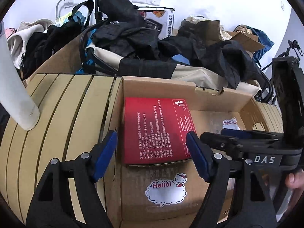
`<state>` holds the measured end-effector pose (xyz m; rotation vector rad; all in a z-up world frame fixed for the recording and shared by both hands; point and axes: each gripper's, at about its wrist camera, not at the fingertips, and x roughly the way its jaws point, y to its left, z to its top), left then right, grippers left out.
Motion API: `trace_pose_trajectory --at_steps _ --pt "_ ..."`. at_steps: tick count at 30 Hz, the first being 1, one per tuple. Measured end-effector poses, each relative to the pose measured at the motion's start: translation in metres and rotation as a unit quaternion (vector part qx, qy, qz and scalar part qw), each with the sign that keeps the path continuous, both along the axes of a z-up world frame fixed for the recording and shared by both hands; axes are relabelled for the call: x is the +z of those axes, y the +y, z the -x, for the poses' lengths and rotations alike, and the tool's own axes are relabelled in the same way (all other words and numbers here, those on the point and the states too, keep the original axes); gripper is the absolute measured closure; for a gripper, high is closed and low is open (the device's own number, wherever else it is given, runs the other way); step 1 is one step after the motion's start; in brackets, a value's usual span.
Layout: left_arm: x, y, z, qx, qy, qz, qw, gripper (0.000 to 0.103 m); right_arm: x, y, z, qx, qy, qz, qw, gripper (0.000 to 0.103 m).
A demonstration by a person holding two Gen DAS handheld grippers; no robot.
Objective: Organize objects
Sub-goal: 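Lift the red box with the left gripper and place it in the cardboard tray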
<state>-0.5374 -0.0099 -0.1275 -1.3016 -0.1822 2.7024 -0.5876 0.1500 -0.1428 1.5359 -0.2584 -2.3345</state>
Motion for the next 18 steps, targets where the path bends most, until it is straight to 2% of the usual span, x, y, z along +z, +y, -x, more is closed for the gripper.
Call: trace_pose_trajectory --at_steps 3,6,10,13,16,18 --pt "0.007 0.002 -0.004 0.002 -0.030 -0.012 0.9995 0.025 0.006 0.005 -0.004 -0.005 0.012 -0.020 1.000 0.019" --pt "0.026 -0.002 -0.017 -0.006 -0.040 -0.023 0.9989 0.023 0.026 0.012 -0.015 0.011 0.023 -0.018 1.000 0.018" --pt "0.077 -0.014 -0.044 -0.016 -0.011 0.016 0.9997 0.012 0.082 0.043 -0.056 0.027 0.083 -0.059 0.994 0.018" --pt "0.117 -0.030 -0.075 -0.012 0.015 0.042 0.9989 0.003 0.110 0.078 -0.089 0.025 0.090 -0.102 0.990 0.018" --pt "0.145 -0.041 -0.111 -0.002 0.032 0.040 0.9987 0.003 0.131 0.111 -0.124 -0.006 0.093 -0.133 0.987 0.018" --pt "0.157 -0.038 -0.141 0.004 0.043 0.054 0.9976 0.002 0.141 0.125 -0.147 -0.017 0.097 -0.130 0.987 0.018"
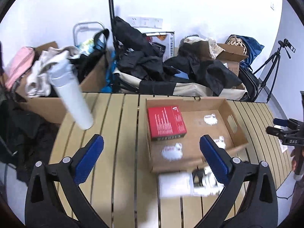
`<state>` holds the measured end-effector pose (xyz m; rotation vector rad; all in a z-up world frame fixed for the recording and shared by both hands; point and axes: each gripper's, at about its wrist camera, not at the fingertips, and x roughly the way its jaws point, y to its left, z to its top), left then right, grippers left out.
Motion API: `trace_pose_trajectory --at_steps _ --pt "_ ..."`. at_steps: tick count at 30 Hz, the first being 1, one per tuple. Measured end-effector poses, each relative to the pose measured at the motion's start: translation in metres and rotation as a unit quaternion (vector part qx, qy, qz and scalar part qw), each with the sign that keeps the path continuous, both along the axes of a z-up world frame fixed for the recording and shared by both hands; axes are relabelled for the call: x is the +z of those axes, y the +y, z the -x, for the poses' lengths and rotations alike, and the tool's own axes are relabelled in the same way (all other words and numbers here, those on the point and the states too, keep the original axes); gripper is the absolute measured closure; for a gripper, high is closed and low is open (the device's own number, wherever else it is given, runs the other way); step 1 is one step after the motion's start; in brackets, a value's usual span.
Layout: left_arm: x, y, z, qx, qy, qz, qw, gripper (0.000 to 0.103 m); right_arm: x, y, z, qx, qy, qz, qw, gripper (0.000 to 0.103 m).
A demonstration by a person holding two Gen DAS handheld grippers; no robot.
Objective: Organize objects
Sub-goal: 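Lift the red box with the left gripper and place it in the cardboard tray, then withdraw the left gripper and reach toward the clear plastic container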
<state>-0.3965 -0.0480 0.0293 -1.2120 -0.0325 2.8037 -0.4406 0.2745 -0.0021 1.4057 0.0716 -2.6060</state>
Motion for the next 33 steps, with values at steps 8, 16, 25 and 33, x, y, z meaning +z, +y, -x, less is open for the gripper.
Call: trace_pose_trajectory --at_steps 8,16,25,33 --pt "-0.013 0.039 -0.158 -0.048 0.046 0.009 0.9977 0.000 0.009 -0.004 -0.157 0.029 0.051 0.050 0.997 0.018" --pt "-0.064 0.081 -0.257 -0.064 0.038 0.041 0.9964 0.000 -0.055 -0.052 -0.285 0.000 0.063 0.041 0.997 0.018" --pt "-0.063 0.087 -0.266 -0.074 0.065 0.060 0.9934 0.000 -0.052 -0.060 -0.307 0.013 0.101 0.071 0.992 0.018" --pt "-0.098 0.076 -0.245 -0.052 0.025 0.048 0.9972 0.000 -0.046 -0.067 -0.314 0.003 0.156 0.059 0.986 0.018"
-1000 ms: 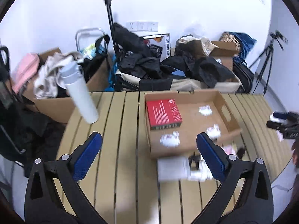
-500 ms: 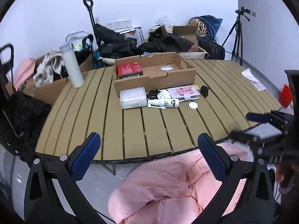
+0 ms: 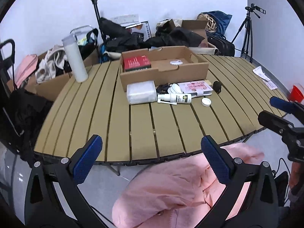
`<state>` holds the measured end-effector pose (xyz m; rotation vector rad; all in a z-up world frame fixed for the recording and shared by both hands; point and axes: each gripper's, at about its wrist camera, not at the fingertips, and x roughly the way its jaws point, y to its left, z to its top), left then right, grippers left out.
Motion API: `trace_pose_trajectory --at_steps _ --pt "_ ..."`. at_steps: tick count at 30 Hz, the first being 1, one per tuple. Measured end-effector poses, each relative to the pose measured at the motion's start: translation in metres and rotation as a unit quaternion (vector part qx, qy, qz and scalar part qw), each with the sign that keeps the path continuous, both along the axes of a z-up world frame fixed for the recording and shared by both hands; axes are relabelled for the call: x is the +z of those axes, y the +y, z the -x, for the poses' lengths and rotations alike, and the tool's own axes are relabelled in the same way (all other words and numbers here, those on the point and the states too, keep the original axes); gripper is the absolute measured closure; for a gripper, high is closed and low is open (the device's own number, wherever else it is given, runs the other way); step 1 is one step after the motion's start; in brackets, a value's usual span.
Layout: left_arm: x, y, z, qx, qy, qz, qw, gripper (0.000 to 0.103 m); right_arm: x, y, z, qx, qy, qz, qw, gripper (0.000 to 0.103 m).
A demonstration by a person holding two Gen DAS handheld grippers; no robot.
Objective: Organize objects
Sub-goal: 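Withdraw the left gripper and reach toward the clear plastic container, then grasp the clear plastic container with the left gripper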
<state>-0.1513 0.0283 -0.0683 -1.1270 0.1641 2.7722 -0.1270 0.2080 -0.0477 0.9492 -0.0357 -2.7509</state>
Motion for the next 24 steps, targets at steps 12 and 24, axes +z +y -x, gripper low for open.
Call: trace_pose_trajectory --at_steps 12,24 --pt "-0.045 -0.006 0.122 0.014 -0.035 -0.009 0.9992 0.000 -0.055 -0.014 0.099 0.033 -0.059 -0.022 0.998 0.018" --pt "-0.074 -0.048 0.197 0.045 -0.061 -0.082 0.9937 0.007 -0.074 -0.066 0.202 0.102 -0.101 0.034 0.989 0.031"
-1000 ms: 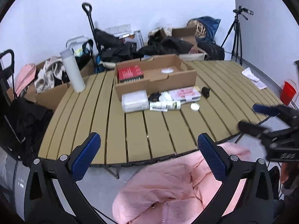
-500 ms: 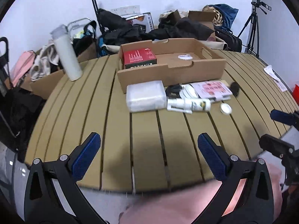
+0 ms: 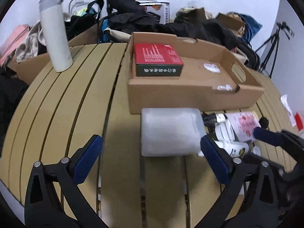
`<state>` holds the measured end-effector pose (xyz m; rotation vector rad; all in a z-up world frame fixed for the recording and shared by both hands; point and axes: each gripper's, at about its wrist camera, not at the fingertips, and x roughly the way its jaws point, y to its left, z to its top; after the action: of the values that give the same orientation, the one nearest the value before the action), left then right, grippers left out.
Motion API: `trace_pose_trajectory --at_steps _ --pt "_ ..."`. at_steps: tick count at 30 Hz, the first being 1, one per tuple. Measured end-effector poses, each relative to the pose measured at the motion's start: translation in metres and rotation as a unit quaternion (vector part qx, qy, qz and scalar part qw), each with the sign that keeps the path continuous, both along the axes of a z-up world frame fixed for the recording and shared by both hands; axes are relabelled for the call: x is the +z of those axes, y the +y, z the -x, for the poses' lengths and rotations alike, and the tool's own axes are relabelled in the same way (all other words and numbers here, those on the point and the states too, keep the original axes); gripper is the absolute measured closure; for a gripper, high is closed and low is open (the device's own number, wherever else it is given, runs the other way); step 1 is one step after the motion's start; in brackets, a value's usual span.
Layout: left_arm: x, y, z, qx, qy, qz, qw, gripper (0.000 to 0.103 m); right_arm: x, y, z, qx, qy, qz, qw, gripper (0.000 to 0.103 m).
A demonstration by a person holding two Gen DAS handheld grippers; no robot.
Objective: Organize objects
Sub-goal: 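Grasp the clear plastic container with the left gripper, then carry the clear container into the tray beside the red box, release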
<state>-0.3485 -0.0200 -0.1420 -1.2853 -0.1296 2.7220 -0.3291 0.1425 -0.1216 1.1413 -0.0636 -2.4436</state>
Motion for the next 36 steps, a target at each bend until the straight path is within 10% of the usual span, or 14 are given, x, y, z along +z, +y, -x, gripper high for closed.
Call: trace_pose_trajectory --at_steps 7,12,26,36 --pt "-0.016 -0.039 0.020 -0.004 -0.035 -0.108 0.9936 0.030 -0.026 -0.025 0.051 -0.006 -0.071 0.071 0.995 0.063" --pt "-0.022 -0.039 0.024 -0.017 -0.052 -0.170 0.9838 0.060 -0.040 -0.031 0.064 -0.009 -0.107 0.126 0.986 0.067" --pt "0.067 -0.003 -0.032 -0.060 0.004 -0.162 0.9850 0.062 0.036 -0.006 0.011 -0.016 -0.035 0.130 0.991 0.073" --pt "0.148 0.007 0.057 -0.084 0.006 -0.198 0.9764 0.062 0.140 0.021 0.057 -0.010 0.018 0.108 0.994 0.073"
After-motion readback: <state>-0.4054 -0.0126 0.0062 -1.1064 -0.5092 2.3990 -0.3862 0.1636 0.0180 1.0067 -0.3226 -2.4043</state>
